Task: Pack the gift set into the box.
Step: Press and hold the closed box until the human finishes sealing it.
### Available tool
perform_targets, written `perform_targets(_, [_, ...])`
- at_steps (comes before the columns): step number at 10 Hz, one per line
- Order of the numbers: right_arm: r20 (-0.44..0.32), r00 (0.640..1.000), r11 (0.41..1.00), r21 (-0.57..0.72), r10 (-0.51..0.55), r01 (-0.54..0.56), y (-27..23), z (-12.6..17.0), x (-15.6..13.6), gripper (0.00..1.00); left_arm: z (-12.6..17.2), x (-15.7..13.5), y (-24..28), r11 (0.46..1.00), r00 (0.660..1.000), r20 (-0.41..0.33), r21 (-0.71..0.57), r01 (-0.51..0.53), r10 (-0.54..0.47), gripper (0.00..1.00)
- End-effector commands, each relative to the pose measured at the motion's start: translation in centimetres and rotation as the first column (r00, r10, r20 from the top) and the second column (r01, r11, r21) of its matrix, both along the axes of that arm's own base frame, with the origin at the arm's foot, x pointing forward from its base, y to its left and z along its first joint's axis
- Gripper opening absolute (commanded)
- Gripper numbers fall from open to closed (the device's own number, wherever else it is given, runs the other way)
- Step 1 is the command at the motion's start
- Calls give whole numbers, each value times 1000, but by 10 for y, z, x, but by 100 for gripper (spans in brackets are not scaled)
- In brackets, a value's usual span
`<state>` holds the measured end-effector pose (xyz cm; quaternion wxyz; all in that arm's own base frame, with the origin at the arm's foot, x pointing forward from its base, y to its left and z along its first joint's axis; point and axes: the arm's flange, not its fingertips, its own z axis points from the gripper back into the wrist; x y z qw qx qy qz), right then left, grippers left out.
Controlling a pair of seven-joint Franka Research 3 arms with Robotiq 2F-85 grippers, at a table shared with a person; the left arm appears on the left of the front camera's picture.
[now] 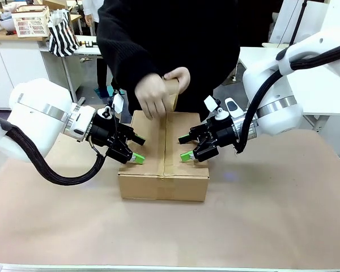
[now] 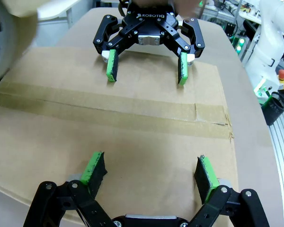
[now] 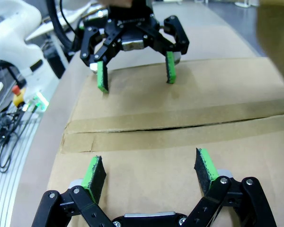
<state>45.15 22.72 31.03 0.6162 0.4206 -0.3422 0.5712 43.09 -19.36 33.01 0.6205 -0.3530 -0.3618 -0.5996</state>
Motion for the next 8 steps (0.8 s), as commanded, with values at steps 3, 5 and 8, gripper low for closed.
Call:
perform_targets(3, [-2, 1000, 1000, -4, -3, 3, 0, -2, 0, 100, -2, -1, 1, 1000, 1000, -2, 5, 5, -5, 100])
perform_targets(5, [-2, 1000, 1000, -4, -3, 3, 0, -2, 0, 100, -2, -1, 1, 1000, 1000, -2, 5, 5, -5, 100])
perform_targets(8, [-2, 1000, 1000, -4, -3, 3, 0, -2, 0, 100, -2, -1, 1, 1000, 1000, -2, 5, 5, -5, 100])
